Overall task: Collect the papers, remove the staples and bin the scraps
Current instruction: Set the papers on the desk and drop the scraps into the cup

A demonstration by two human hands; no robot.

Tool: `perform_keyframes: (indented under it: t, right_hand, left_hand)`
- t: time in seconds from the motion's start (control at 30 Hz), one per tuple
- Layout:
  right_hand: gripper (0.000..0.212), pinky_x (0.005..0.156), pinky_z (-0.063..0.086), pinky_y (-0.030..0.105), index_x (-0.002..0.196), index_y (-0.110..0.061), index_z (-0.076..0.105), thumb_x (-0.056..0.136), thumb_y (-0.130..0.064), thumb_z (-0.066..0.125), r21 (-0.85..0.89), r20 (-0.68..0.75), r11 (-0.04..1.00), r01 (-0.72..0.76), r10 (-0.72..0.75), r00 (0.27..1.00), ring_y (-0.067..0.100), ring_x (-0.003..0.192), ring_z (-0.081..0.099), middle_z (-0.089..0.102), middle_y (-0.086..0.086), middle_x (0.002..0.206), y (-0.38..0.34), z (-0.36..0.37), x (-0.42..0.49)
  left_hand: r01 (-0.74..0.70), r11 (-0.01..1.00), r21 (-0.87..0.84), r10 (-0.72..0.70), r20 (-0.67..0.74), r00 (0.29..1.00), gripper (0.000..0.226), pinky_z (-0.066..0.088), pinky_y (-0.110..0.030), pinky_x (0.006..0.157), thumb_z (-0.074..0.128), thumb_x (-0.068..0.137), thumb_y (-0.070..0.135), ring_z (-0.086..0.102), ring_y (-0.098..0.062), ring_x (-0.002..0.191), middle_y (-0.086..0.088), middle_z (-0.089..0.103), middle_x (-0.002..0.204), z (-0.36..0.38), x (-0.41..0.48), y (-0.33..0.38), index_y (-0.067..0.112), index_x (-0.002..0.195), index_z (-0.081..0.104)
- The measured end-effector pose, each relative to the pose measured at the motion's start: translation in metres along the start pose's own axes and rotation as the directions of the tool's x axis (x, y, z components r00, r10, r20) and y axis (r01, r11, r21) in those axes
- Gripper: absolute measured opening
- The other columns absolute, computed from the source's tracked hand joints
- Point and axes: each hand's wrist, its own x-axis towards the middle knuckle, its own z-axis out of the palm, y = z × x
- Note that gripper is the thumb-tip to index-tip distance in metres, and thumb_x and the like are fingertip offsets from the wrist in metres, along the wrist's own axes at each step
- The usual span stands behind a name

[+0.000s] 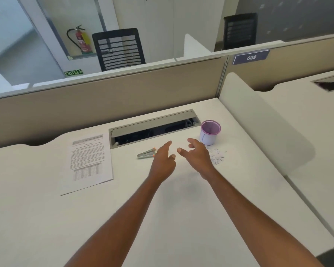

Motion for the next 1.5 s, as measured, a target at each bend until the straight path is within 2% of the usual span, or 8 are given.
perform_keyframes:
  t: [0.37, 0.53, 0.63, 0.73, 0.8, 0.93, 1.2, 1.5]
  right_hand:
    - [0.080, 0.091, 0.050, 0.032, 0.150, -0.019, 0.055, 0.081, -0.038, 0.091, -0.105, -0.085, 0.989, -0.107, 0.098, 0.992, 0.022, 0.114, 0.062, 0.059, 0.009, 0.137, 0.050, -0.069, 0.022]
    - [0.105, 0.099, 0.055, 0.043, 0.149, -0.012, 0.046, 0.066, -0.047, 0.099, -0.331, -0.112, 0.909, -0.254, 0.229, 0.967, 0.037, 0.132, 0.053, 0.040, 0.014, 0.140, 0.083, -0.087, 0.038]
    - [0.108, 0.103, 0.051, 0.041, 0.143, -0.007, 0.041, 0.062, -0.045, 0.101, -0.443, -0.079, 0.850, -0.285, 0.279, 0.957, 0.039, 0.135, 0.044, 0.034, 0.016, 0.140, 0.100, -0.092, 0.046]
    - [0.100, 0.097, 0.050, 0.035, 0.133, -0.007, 0.042, 0.060, -0.041, 0.101, -0.513, -0.064, 0.809, -0.288, 0.299, 0.952, 0.036, 0.132, 0.044, 0.032, 0.014, 0.139, 0.109, -0.095, 0.055]
    - [0.097, 0.092, 0.049, 0.034, 0.130, -0.006, 0.043, 0.059, -0.039, 0.100, -0.528, -0.051, 0.803, -0.278, 0.297, 0.954, 0.036, 0.130, 0.046, 0.032, 0.012, 0.139, 0.110, -0.095, 0.061]
    - [0.096, 0.086, 0.050, 0.035, 0.130, -0.005, 0.044, 0.058, -0.034, 0.100, -0.542, -0.047, 0.808, -0.231, 0.245, 0.968, 0.039, 0.126, 0.050, 0.034, 0.012, 0.137, 0.111, -0.090, 0.074]
    - [0.095, 0.095, 0.054, 0.041, 0.134, -0.008, 0.047, 0.057, -0.022, 0.101, -0.517, 0.010, 0.847, -0.119, 0.145, 0.989, 0.043, 0.120, 0.053, 0.039, 0.014, 0.135, 0.108, -0.081, 0.087]
    - [0.084, 0.094, 0.057, 0.042, 0.139, -0.018, 0.056, 0.065, -0.017, 0.095, -0.530, 0.070, 0.848, -0.025, 0.073, 0.995, 0.042, 0.112, 0.060, 0.043, 0.014, 0.133, 0.110, -0.075, 0.084]
  left_hand:
    - [-0.030, 0.989, 0.143, 0.002, 0.197, 0.980, 0.071, 0.030, -0.038, 0.130, 0.069, 0.104, 0.016, 0.036, -0.025, 0.161, -0.004, 0.039, 0.175, 0.065, 0.025, 0.035, 0.016, 0.167, 0.038]
    - [-0.064, 0.976, 0.207, 0.005, 0.271, 0.962, 0.071, 0.030, -0.014, 0.101, 0.073, 0.096, 0.002, 0.046, -0.028, 0.153, -0.008, 0.050, 0.167, 0.089, 0.042, 0.038, 0.011, 0.161, 0.046]
    - [-0.037, 0.964, 0.264, -0.049, 0.314, 0.948, 0.089, 0.037, -0.027, 0.113, 0.082, 0.089, 0.010, 0.044, -0.028, 0.154, -0.009, 0.045, 0.168, 0.104, 0.059, 0.031, 0.013, 0.166, 0.037]
    - [-0.074, 0.904, 0.421, -0.084, 0.345, 0.935, 0.110, 0.037, -0.044, 0.125, 0.087, 0.088, 0.026, 0.030, -0.031, 0.162, -0.007, 0.024, 0.179, 0.114, 0.074, 0.023, 0.015, 0.172, 0.018]
    - [-0.132, 0.841, 0.525, -0.076, 0.355, 0.932, 0.118, 0.041, -0.050, 0.121, 0.089, 0.085, 0.030, 0.026, -0.036, 0.161, -0.006, 0.018, 0.180, 0.118, 0.084, 0.020, 0.016, 0.173, 0.011]
    - [-0.203, 0.776, 0.598, -0.034, 0.360, 0.932, 0.123, 0.047, -0.050, 0.111, 0.094, 0.078, 0.033, 0.034, -0.038, 0.151, -0.010, 0.034, 0.167, 0.122, 0.106, 0.020, 0.014, 0.170, 0.014]
    - [-0.224, 0.772, 0.595, -0.001, 0.353, 0.936, 0.098, 0.054, -0.048, 0.106, 0.099, 0.071, 0.033, 0.039, -0.036, 0.143, -0.014, 0.041, 0.148, 0.126, 0.122, 0.025, 0.014, 0.153, 0.049]
    - [-0.176, 0.890, 0.421, 0.040, 0.312, 0.949, 0.062, 0.052, -0.037, 0.091, 0.088, 0.083, 0.016, 0.061, -0.034, 0.120, -0.016, 0.054, 0.133, 0.134, 0.107, 0.021, 0.012, 0.140, 0.063]
